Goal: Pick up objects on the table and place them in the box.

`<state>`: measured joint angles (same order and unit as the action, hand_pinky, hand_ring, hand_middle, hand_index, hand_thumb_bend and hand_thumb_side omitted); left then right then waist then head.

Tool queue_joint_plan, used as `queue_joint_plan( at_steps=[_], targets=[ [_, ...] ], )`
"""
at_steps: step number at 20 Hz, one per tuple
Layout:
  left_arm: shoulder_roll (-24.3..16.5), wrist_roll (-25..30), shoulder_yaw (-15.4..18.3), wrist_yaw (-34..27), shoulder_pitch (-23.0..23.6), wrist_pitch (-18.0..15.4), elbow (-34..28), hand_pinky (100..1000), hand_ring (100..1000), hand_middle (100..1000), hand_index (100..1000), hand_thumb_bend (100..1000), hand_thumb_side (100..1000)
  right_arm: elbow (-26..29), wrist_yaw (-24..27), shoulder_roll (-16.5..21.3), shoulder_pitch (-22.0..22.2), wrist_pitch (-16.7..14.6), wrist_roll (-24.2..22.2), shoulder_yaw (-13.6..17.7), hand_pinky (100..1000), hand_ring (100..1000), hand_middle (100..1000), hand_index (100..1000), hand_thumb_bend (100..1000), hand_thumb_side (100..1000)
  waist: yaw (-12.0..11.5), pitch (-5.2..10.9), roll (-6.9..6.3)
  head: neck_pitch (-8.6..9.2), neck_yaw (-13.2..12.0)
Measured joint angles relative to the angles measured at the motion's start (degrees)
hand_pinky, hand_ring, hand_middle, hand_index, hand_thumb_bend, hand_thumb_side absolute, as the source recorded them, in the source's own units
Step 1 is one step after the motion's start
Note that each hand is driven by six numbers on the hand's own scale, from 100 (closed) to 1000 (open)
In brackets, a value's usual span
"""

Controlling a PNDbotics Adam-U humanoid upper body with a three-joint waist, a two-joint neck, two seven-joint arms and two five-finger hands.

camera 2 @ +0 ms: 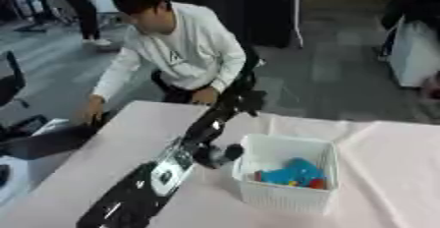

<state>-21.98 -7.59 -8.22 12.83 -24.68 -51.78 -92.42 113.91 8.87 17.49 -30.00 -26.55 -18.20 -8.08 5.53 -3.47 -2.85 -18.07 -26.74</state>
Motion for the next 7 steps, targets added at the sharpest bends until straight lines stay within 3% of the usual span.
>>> queue_joint_plan(
  at_steps=[1,2,4,5,7],
  targets=[
    [0.5,2.6,-0.4,-3.3,0.6,0.0,-2.8,607,768,869,854,637,1000,0.0,-0.2,0.3,0.3,-1.8,-2.7,-0.5,287,100,100,500,100,1000,-0.7,-0.15,0.62,2.02,0.0],
    [1.0,5.3,-0.6,-6.3,0.9,-0.1,-5.3,607,761,868,850,465,1000,0.0,-0.2,0.6,0.4,-3.6,-5.5,-0.9,286,100,100,506,100,1000,-1.2,-0.24,1.09,3.86,0.0],
    [1.7,10.9,-1.2,-11.9,0.9,-0.1,-8.7,613,763,868,854,484,1000,0.0,0.2,1.2,1.1,-6.8,-10.7,-1.8,282,100,100,492,100,1000,-2.1,-0.27,1.58,6.92,0.0],
    [1.9,13.8,-1.5,-14.3,0.9,-0.1,-10.0,614,764,870,854,480,1000,0.0,0.8,1.4,1.4,-7.3,-12.0,-2.2,282,100,100,492,100,1000,-2.4,-0.25,1.69,8.12,0.0],
    [2.4,18.9,-1.4,-18.8,0.8,0.1,-12.5,645,766,857,855,565,1000,0.0,2.5,1.7,1.9,-6.5,-12.8,-2.6,277,100,100,508,100,1000,-3.0,-0.1,1.89,10.13,0.0]
  ],
)
